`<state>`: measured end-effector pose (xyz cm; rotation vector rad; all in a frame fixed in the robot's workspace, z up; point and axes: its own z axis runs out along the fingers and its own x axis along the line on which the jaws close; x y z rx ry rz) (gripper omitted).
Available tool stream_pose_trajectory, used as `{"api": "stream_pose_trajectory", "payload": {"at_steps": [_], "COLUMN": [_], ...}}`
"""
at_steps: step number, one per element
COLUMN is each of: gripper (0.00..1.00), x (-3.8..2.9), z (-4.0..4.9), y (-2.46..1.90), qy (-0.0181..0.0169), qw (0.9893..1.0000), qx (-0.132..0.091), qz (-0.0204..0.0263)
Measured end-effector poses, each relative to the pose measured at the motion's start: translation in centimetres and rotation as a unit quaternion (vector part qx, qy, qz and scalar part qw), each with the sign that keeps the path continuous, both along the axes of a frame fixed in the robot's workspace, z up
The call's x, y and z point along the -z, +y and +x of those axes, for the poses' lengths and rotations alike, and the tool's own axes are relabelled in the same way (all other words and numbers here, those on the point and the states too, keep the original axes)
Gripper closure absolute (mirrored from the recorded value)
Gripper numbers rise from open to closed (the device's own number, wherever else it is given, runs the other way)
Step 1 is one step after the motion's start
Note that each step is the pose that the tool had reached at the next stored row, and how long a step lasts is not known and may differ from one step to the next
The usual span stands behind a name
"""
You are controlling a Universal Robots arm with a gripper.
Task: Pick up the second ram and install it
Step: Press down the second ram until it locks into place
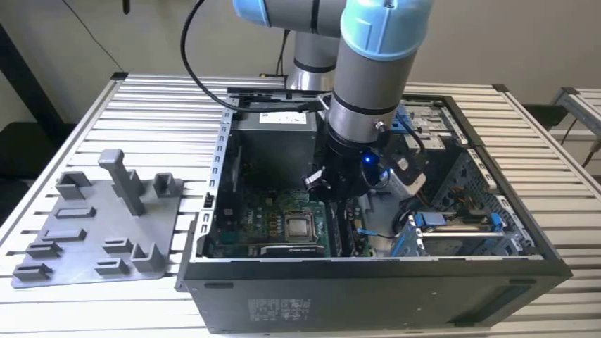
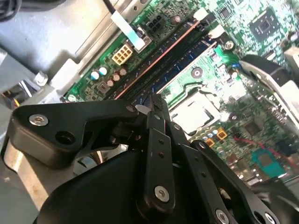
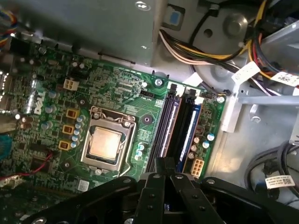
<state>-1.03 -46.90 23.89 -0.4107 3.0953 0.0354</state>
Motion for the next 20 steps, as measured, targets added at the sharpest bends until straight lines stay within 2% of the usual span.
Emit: {"api": "stream_pose_trajectory", "payload": {"at_steps": [3,5,7,10,13,16,18,20], "gripper": [0.89,0.89,0.89,0.89,0.89,0.89,0.89,0.89], "x": [0.00,0.00,0.00,0.00,0.00,0.00,0.00,0.00], "z": [0.00,0.00,0.00,0.00,0.00,0.00,0.00,0.00], "y": [0.00,0.00,0.00,0.00,0.00,0.00,0.00,0.00], "qy": [0.0000,-0.0001,-0.0002,-0.0006,-0.0014,-0.0035,-0.0050,-0.0055], "qw": [0.9996,0.9990,0.9980,0.9959,0.9930,0.9895,0.9870,0.9839], "qx": [-0.027,-0.045,-0.064,-0.091,-0.118,-0.144,-0.161,-0.179], "qz": [0.0000,0.0000,0.0000,0.0000,-0.0001,-0.0003,-0.0004,-0.0004]}}
